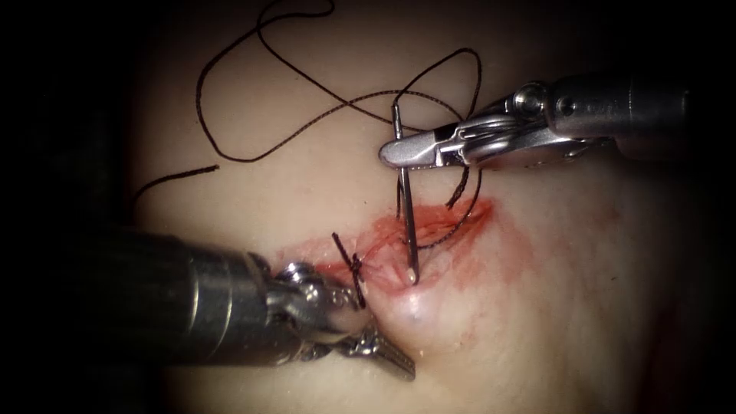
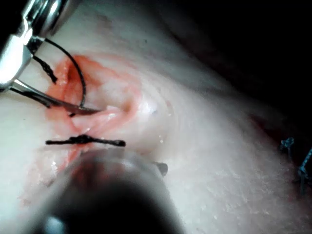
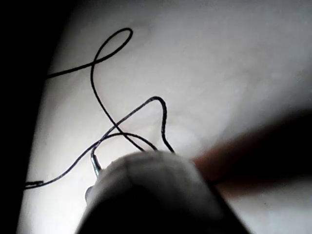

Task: Wound Closure

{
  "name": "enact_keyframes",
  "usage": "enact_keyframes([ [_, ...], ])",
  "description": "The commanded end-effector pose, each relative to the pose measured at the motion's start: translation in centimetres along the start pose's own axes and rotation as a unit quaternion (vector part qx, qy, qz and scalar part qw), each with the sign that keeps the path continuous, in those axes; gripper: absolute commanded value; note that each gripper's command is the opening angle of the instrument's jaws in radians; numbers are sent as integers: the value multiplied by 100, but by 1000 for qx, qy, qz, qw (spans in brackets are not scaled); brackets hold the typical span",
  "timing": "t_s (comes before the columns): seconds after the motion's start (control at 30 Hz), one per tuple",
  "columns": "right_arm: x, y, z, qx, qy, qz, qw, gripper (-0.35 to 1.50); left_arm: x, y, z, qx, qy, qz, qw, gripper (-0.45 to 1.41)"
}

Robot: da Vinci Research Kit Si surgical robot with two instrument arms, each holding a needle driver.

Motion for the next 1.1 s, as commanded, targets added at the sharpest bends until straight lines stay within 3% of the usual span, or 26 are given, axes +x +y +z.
enact_keyframes([
  [0.03,2,-1,9,2,-2,11,1000,-35,0,-3,6,0,0,0,1000,-45],
  [0.7,-7,-29,11,65,-26,67,995,-35,0,-3,7,0,0,0,1000,-45],
  [1.1,-11,-31,12,77,-33,84,993,-35,0,-3,7,-1,-1,0,1000,-45],
])
